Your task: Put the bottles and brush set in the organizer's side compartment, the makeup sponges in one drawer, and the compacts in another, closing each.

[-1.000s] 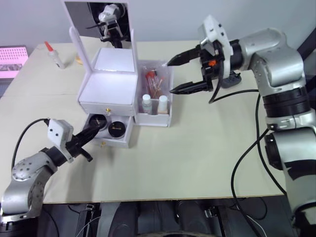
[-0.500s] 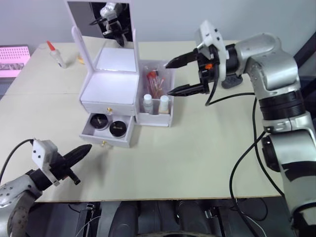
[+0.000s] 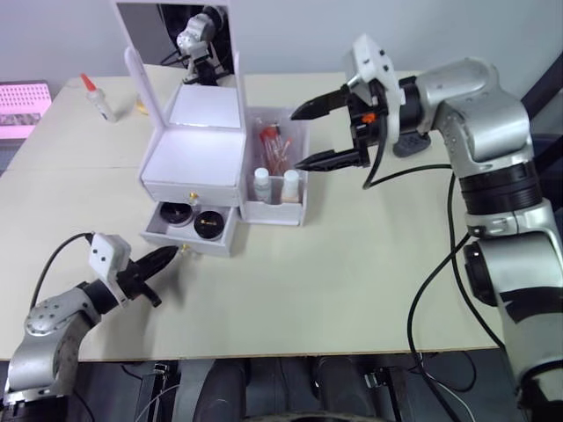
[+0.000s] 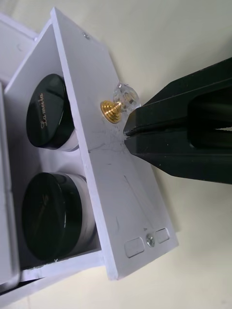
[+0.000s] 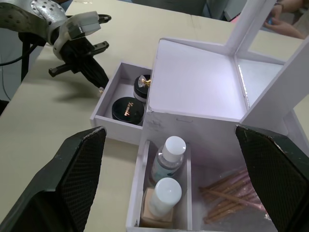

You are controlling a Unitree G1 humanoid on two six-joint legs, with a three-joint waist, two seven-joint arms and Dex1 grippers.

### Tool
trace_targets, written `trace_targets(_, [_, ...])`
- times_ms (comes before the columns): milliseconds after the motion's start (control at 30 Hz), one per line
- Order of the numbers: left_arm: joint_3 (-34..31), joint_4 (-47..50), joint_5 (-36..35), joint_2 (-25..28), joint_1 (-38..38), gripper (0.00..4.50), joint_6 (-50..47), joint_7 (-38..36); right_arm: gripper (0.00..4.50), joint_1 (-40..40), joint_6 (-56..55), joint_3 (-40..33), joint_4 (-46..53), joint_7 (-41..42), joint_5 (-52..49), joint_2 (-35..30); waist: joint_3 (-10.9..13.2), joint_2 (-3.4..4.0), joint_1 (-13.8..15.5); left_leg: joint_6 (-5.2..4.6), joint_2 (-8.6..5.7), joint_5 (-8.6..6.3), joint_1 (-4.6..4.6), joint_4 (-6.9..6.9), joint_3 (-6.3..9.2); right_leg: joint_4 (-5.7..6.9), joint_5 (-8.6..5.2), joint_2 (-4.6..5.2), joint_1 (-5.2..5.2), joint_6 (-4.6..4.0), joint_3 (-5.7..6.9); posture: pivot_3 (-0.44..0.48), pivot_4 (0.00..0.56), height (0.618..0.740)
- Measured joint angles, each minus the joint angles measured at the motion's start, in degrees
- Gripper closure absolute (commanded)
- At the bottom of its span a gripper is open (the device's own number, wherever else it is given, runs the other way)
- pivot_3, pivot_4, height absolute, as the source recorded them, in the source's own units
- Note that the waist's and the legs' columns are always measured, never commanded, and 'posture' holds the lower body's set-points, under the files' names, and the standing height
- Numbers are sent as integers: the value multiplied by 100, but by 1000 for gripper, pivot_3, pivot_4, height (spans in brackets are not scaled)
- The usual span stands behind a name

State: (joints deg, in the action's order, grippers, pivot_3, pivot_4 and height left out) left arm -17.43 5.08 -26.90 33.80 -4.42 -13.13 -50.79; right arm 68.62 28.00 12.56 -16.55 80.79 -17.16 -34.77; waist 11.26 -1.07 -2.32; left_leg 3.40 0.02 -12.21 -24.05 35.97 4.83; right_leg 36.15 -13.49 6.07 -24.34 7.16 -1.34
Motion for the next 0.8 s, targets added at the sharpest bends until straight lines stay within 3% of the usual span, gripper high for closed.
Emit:
trace_targets(367, [478,-658,388,-188,949,4438,191,256,0,-41,187,-22,184,-132,-13,-6,0,0,-8,0,0,0,0,0,1,1,14,-1,0,25,0,0,150,740])
trace_targets(800, [622,-1391,586,-266,1653,4438,373,312,0,-62,253,-103,235,-233,-18,-11,0,0,12,0,0,0,0,3,2,4,14,-1,0,26,0,0,150,740])
